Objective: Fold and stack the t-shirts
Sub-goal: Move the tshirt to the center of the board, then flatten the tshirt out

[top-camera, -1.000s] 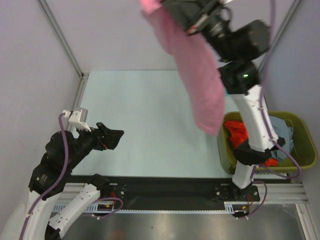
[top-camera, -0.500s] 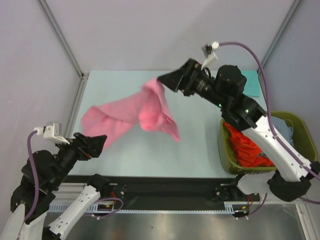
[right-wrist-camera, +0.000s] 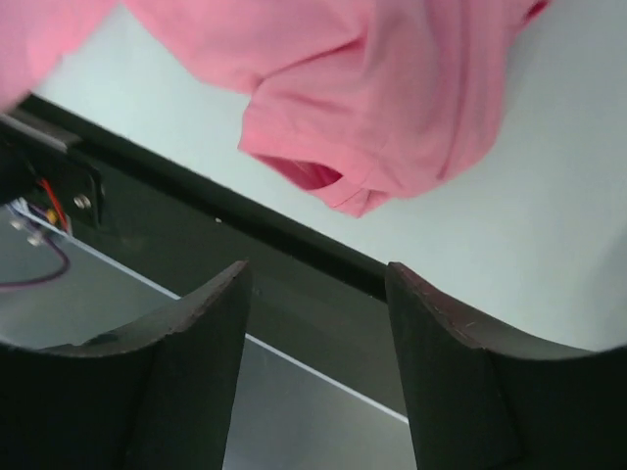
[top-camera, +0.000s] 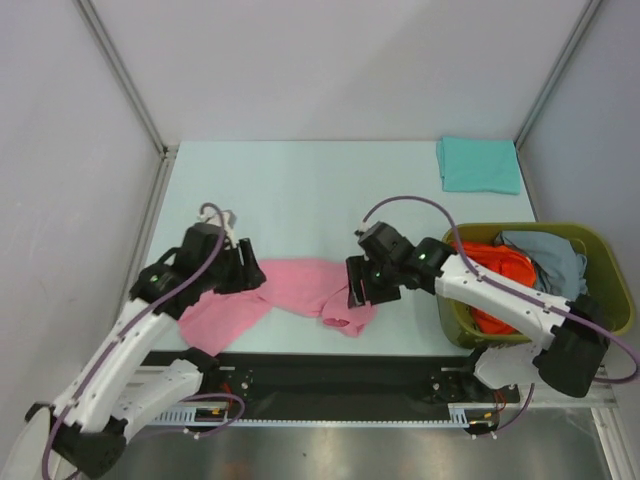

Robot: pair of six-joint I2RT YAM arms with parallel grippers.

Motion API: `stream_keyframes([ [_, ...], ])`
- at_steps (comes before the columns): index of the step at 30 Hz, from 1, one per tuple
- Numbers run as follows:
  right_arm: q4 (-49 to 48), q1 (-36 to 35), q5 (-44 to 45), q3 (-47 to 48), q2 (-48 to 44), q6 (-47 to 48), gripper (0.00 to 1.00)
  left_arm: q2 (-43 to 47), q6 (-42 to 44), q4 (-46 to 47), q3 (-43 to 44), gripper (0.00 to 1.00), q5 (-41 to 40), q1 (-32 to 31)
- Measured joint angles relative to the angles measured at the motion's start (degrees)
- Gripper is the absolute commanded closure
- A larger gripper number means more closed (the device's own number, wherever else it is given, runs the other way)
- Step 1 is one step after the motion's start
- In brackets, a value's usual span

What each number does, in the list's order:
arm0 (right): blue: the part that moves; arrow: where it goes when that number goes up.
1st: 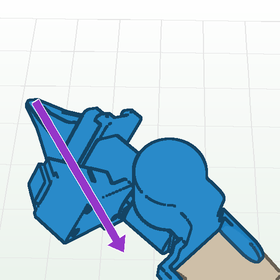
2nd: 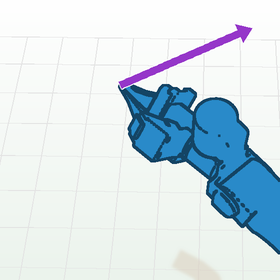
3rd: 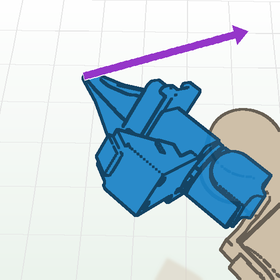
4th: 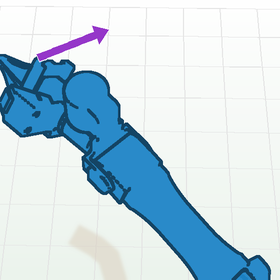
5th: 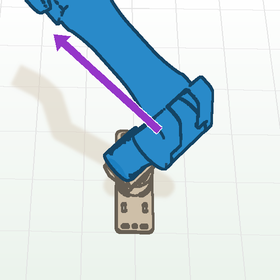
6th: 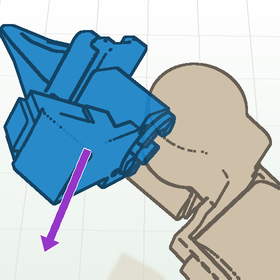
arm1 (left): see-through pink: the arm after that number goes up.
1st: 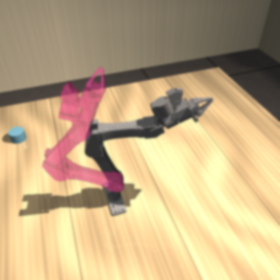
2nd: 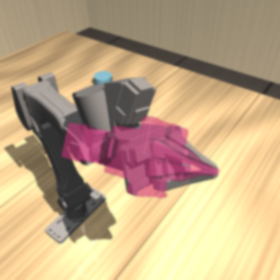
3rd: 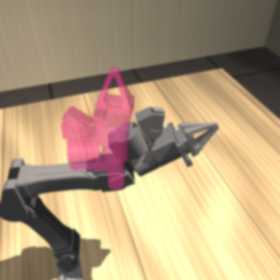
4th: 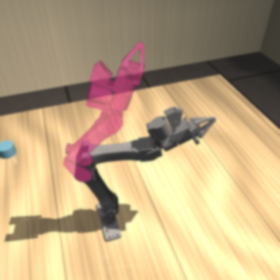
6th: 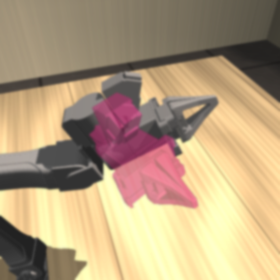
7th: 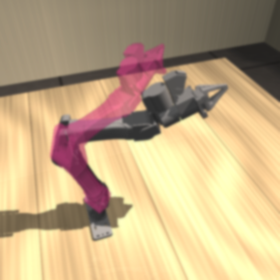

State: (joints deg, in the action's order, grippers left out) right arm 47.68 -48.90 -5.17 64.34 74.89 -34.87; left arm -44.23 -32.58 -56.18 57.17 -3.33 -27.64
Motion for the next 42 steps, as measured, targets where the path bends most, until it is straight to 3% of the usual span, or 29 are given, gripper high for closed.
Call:
stream_keyframes([
  [4,-1.8,-5.0,0.1,-2.6,4.7,-0.5,0.35,-8.0,0.2,5.3,-6.8,0.43,7.3,0.0],
  [6,-2.3,-5.3,1.4,-2.9,8.7,-1.0,0.3,-11.0,0.2,8.1,-8.9,0.36,12.5,0.0],
  [10,-2.2,-4.3,4.3,-5.1,11.4,-1.8,0.27,-17.5,-1.6,17.8,-12.0,0.32,22.0,-4.3],
  [13,-2.9,-1.3,4.2,-8.5,9.1,-2.0,0.27,-20.6,-3.4,24.4,-14.1,0.46,25.2,-11.3],
  [14,-3.3,0.3,3.6,-9.7,7.8,-2.0,0.28,-21.6,-4.1,26.9,-15.2,0.55,26.3,-13.5],
  [16,-5.7,5.4,0.5,-13.3,3.9,-1.2,0.3,-23.6,-5.7,31.7,-17.9,0.57,27.8,-16.5],
  [20,-8.9,11.4,-5.6,-16.1,0.4,0.9,0.33,-28.5,-8.0,37.0,-20.7,0.54,27.5,-21.0],
  [23,-11.4,11.5,-9.2,-16.2,0.8,2.0,0.34,-30.9,-9.3,39.1,-20.7,0.45,26.2,-23.2],
  [29,-15.9,11.5,-12.7,-16.7,4.3,2.4,0.33,-32.9,-10.6,42.9,-20.7,0.39,22.7,-23.6],
  [42,-17.9,13.2,-12.9,-16.7,9.6,3.5,0.42,-41.1,-10.9,46.1,-18.4,0.44,19.1,-23.5],
])
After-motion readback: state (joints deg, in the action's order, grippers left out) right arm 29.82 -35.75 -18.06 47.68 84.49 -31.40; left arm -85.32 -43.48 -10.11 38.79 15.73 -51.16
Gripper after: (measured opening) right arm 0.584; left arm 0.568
